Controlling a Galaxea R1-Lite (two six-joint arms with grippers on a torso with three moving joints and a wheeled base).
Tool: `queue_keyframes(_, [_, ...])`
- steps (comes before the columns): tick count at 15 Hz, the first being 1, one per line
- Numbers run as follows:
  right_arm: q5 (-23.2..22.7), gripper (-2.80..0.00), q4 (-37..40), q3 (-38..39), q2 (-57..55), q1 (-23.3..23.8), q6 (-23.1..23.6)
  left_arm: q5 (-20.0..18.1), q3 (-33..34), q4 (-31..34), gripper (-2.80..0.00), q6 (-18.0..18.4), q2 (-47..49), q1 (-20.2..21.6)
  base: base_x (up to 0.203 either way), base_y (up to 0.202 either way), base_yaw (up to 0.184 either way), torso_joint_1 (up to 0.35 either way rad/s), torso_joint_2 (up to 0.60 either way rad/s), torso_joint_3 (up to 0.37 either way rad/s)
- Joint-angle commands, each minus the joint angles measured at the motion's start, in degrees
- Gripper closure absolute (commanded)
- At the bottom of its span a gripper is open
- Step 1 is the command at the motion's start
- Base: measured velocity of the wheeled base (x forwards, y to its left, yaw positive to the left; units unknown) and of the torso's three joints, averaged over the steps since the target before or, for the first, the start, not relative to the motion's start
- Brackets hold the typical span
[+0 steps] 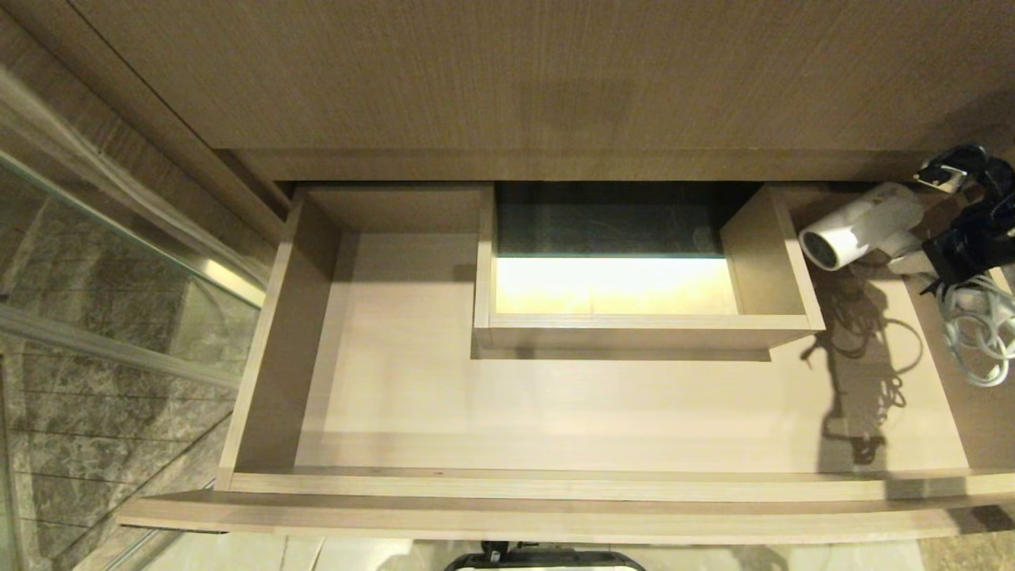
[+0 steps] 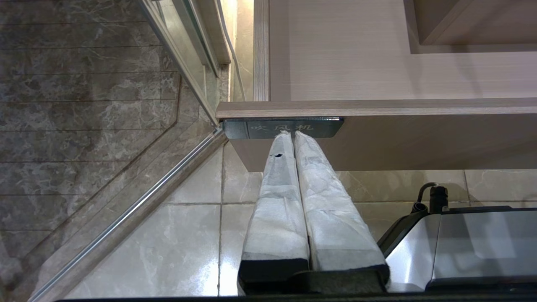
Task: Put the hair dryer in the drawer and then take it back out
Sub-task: Take the hairdryer out, then place it on the countertop
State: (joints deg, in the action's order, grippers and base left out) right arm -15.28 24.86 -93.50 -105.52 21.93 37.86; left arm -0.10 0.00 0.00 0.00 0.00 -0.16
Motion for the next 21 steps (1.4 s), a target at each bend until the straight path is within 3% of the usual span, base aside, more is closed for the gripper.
queue_keyframes(1, [-0.11, 0.0, -0.14, 4.18, 9.29, 1.29, 0.05, 0.01, 0.07, 0.03, 0.0, 0.0, 0.0, -0.02, 0.0, 0.0, 0.0, 0.0, 0.0, 0.0])
queue_keyframes(11, [-0.17, 0.0, -0.53, 21.17, 35.98, 3.84, -5.8, 0.01, 0.09, 0.0, 0.0, 0.0, 0.0, -0.02, 0.0, 0.0, 0.0, 0.0, 0.0, 0.0])
queue_keyframes(21, [-0.19, 0.0, -6.54, 30.88, 46.85, 4.52, -6.13, 0.01, 0.0, 0.0, 0.0, 0.0, 0.0, 0.02, 0.0, 0.0, 0.0, 0.0, 0.0, 0.0])
